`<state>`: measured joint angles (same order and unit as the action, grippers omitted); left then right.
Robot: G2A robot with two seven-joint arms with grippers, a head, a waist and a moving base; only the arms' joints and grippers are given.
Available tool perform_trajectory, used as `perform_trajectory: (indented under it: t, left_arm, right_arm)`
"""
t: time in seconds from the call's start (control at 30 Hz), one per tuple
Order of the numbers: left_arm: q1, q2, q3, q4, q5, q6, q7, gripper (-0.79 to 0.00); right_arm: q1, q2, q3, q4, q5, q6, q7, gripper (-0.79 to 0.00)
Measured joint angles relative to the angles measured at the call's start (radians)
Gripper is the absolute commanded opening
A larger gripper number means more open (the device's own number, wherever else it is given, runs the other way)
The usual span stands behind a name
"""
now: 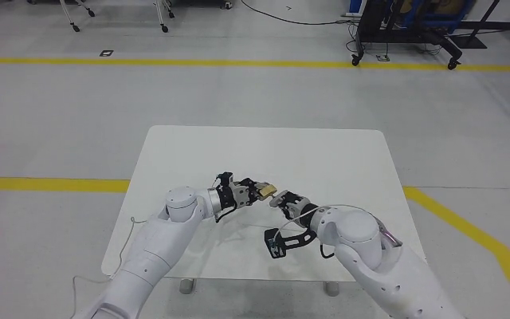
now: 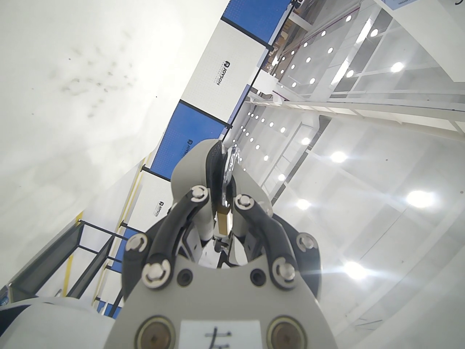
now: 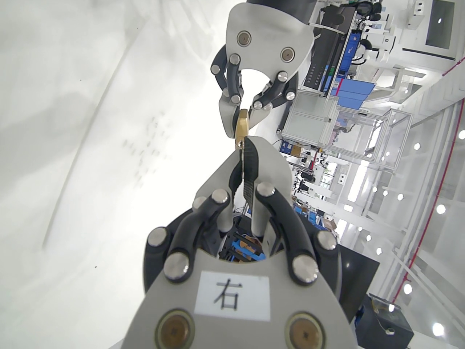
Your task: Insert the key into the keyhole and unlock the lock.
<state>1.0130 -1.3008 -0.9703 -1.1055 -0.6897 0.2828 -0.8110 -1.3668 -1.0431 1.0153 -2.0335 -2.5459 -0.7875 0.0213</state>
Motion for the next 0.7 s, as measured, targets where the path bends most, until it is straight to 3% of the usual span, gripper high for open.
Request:
perform_trajectory:
  t: [0.7]
  left_arm:
    - [0.001,-0.002,-0.003,0.001,0.012,-0.008,-0.007,-0.785]
  right_arm:
    - [-0.002,-0.004,-0.017,-0.003,-0.024,0.003,0.053,-0.785]
